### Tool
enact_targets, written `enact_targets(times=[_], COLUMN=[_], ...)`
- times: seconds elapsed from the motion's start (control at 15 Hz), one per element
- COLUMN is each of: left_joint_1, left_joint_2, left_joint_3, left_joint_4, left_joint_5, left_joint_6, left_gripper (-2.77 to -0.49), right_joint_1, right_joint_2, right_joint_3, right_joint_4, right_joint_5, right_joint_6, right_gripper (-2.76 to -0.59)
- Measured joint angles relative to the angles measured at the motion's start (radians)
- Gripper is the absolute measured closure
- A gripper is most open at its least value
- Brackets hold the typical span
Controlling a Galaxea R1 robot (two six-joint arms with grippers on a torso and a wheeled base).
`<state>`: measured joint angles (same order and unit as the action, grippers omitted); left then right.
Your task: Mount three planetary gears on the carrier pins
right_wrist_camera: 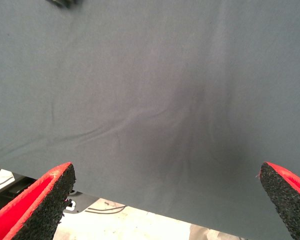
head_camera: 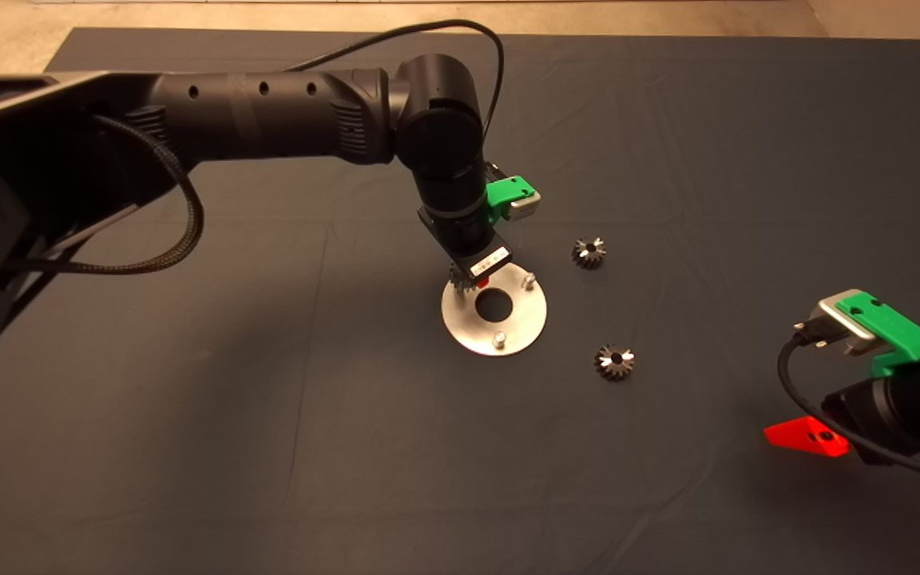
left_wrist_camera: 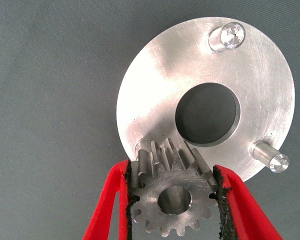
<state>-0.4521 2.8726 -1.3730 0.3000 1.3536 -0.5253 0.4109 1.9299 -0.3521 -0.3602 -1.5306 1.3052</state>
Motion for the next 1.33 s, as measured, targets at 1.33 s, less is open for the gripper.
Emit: enact_targets(times=[1.33], left_joint_1=[0.031], left_joint_2=[0.007], left_joint_3=[-0.049], left_joint_4=[0.012], left_joint_5=[-0.005], left_joint_6=[0.070], left_gripper=[-0.78], right_joint_1=[0.025], right_joint_2=[-0.050], right_joint_3=[0.001], right_joint_4=[0.016], right_joint_5=[0.000], right_joint_6=[-0.033], right_gripper=[-2.75])
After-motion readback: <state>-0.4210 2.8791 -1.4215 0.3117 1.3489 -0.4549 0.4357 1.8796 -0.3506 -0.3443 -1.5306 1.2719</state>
